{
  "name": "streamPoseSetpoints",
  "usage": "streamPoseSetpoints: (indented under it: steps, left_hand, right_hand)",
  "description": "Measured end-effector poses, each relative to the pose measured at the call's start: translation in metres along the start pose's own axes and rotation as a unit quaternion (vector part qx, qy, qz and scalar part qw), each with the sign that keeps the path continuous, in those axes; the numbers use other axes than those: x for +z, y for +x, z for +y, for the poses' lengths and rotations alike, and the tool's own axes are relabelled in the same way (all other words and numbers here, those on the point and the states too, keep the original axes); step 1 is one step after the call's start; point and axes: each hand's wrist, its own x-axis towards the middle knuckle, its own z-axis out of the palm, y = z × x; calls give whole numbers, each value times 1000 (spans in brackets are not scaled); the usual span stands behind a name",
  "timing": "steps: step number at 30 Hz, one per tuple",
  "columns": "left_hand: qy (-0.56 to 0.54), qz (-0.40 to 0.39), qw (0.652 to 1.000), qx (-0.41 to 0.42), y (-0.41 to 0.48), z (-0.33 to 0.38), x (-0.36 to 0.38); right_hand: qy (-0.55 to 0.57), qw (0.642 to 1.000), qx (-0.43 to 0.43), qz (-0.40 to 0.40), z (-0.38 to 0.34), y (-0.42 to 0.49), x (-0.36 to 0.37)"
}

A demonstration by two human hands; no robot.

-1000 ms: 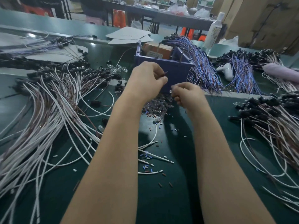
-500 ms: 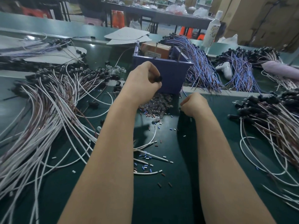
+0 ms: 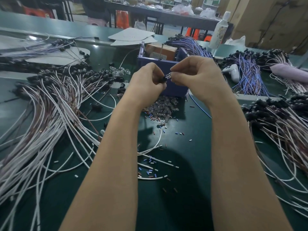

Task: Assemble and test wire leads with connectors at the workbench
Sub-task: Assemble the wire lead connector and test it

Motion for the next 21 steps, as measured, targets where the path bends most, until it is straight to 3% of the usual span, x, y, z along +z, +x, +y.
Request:
streamPoseSetpoints:
  steps: [14, 18, 21]
  left_hand:
    - [104, -3, 994, 46, -4, 6, 1]
    - [118, -3, 991, 63, -4, 8, 0]
    - [110, 1, 990, 83, -5, 9, -1]
  right_hand:
    - [-165, 985, -31, 32, 6, 5, -4]
    - [-157, 987, -22, 20, 7, 6, -6]
    - [-91, 996, 0, 10, 9, 5, -6]
